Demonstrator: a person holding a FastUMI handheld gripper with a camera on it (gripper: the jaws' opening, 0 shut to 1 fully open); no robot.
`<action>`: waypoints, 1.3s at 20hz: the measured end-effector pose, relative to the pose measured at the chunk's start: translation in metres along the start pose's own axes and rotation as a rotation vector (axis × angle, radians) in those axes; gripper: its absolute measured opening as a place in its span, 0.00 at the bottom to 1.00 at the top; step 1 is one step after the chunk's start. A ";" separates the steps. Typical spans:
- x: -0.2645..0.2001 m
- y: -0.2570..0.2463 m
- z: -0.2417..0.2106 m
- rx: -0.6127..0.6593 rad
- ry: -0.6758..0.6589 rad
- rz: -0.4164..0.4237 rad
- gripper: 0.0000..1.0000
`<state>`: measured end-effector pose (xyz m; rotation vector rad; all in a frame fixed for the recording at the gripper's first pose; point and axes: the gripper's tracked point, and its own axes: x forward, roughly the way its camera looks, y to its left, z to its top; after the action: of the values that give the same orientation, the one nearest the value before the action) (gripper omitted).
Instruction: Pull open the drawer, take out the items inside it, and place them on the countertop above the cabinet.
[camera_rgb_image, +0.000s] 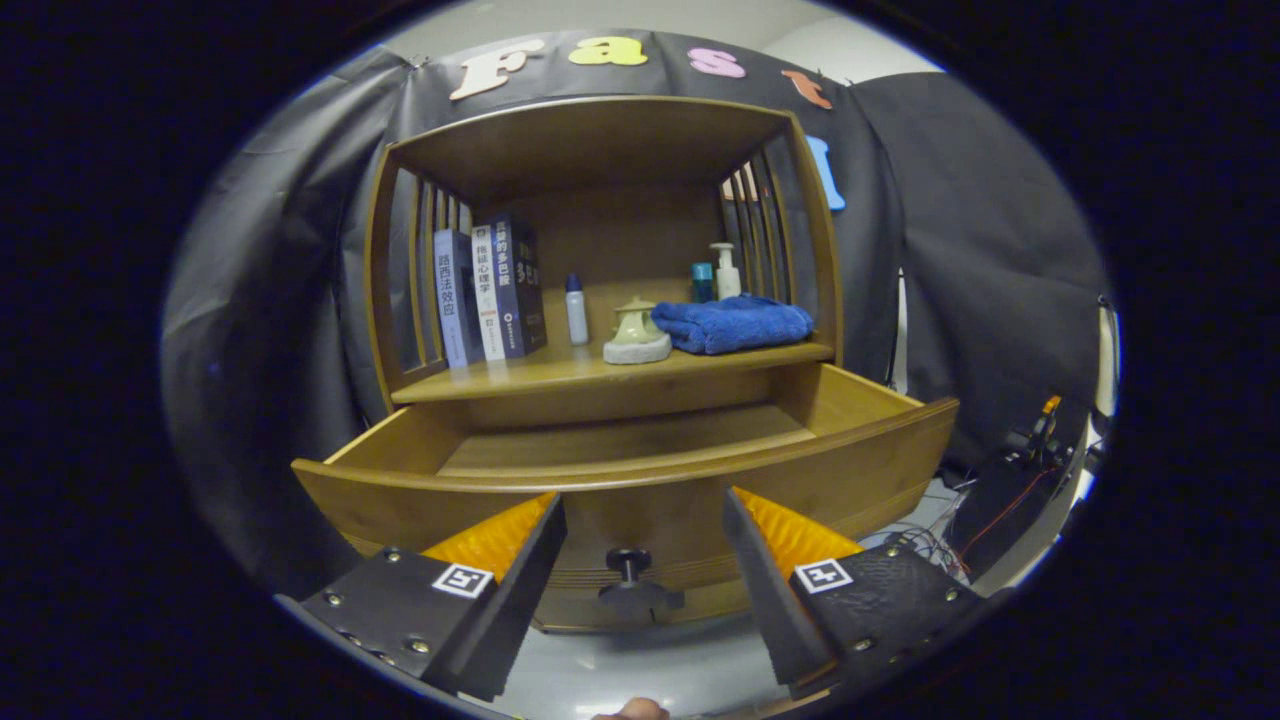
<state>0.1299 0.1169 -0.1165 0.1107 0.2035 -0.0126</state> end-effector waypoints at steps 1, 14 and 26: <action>0.001 0.002 -0.003 0.006 0.006 0.006 0.94; 0.008 0.003 -0.008 0.052 0.014 0.088 0.94; 0.021 0.004 0.000 0.082 0.013 0.108 0.96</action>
<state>0.1508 0.1205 -0.1206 0.2030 0.2098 0.0873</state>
